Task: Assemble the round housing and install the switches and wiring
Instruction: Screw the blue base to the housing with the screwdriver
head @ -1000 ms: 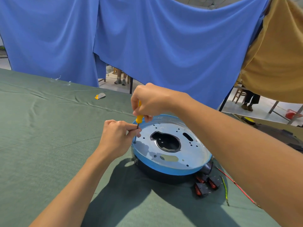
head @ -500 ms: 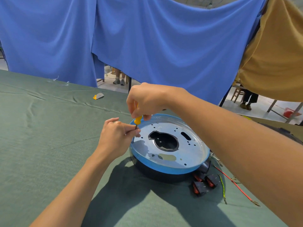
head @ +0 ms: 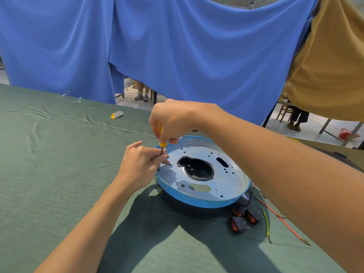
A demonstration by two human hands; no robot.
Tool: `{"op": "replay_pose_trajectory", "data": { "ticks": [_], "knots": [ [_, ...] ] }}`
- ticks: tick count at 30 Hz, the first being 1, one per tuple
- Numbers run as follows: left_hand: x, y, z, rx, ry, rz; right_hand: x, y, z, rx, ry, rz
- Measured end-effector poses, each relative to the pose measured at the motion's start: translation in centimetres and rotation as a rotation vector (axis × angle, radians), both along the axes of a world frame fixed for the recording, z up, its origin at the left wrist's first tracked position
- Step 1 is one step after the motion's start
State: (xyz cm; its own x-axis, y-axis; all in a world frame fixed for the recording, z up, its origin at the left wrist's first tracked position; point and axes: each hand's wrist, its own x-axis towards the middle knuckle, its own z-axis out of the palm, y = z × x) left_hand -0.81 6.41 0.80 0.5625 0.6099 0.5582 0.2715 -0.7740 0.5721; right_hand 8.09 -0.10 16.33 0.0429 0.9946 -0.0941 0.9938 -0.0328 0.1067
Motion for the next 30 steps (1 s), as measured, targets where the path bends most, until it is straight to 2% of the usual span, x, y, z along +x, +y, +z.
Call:
{"op": "replay_pose_trajectory", "data": {
  "ticks": [4, 7, 10, 13, 19, 22, 26, 30],
  "knots": [
    [-0.2, 0.1, 0.0, -0.018, 0.011, -0.063, 0.2, 0.3, -0.7, 0.042, -0.068, -0.007],
    [0.0, -0.3, 0.0, -0.003, -0.033, -0.028, 0.2, 0.6, -1.2, -0.004, 0.089, -0.162],
    [0.3, -0.5, -0.1, 0.016, -0.057, 0.047, -0.3, 0.9, -1.3, -0.039, 0.107, -0.218],
    [0.2, -0.2, -0.1, 0.019, -0.029, 0.048, -0.5, 0.7, -1.0, -0.004, 0.072, -0.178],
    [0.2, -0.1, -0.1, 0.028, 0.002, 0.011, -0.2, 0.0, -0.2, -0.009, -0.063, 0.034],
    [0.2, 0.0, -0.2, 0.018, 0.004, -0.007, -0.5, 0.1, -0.8, 0.045, -0.077, -0.013],
    [0.5, -0.3, -0.2, 0.023, -0.113, 0.073, -0.7, 0.9, -1.3, 0.03, 0.003, -0.128],
    [0.4, -0.3, -0.1, 0.027, -0.103, 0.061, -0.5, 0.7, -0.7, 0.023, 0.026, -0.124]
  ]
}}
